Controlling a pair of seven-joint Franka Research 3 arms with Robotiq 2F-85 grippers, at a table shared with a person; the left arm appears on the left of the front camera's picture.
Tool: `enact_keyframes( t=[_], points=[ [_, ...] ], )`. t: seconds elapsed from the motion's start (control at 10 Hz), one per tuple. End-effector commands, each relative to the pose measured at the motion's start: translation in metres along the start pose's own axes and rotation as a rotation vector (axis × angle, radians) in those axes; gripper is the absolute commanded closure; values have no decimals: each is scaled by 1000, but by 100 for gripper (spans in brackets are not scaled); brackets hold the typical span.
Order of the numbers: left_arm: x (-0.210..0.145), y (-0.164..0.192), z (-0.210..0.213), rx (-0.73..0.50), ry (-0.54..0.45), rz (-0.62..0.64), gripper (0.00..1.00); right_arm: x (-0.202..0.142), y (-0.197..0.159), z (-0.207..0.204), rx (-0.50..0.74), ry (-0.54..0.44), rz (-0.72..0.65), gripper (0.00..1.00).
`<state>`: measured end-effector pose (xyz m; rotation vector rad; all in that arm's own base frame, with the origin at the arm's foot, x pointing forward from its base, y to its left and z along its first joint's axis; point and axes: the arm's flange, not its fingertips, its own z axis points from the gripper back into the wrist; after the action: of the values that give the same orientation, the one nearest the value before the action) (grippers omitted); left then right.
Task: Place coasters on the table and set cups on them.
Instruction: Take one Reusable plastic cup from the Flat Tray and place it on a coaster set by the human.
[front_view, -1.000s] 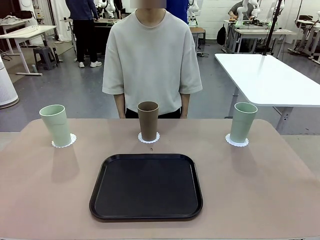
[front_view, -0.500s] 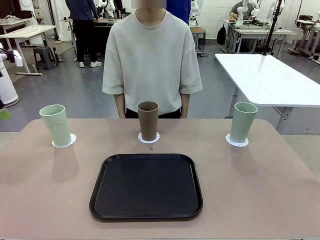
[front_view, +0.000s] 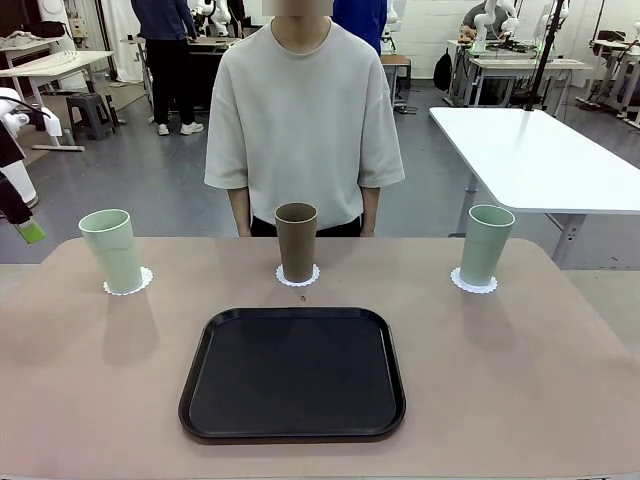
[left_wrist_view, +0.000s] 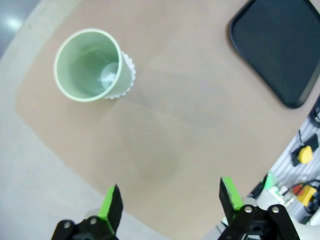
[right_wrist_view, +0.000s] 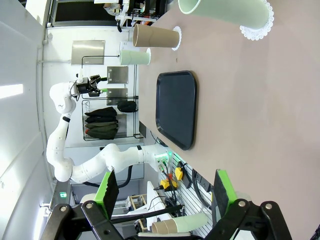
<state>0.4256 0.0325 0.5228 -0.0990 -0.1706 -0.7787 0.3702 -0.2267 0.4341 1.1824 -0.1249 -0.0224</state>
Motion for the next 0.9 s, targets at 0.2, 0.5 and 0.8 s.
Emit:
enact_keyframes(
  t=[0.2,0.5,0.8],
  points=[
    [-1,-2,4,6,12,-17,0,-4,1,-2,7,0,4,0],
    [-8,6,-4,-390,-317,542,0,-4,1,-2,7,0,4,0],
    [-55,34,12,-791,-402,688,0,-4,1,-2,7,0,4,0]
  ],
)
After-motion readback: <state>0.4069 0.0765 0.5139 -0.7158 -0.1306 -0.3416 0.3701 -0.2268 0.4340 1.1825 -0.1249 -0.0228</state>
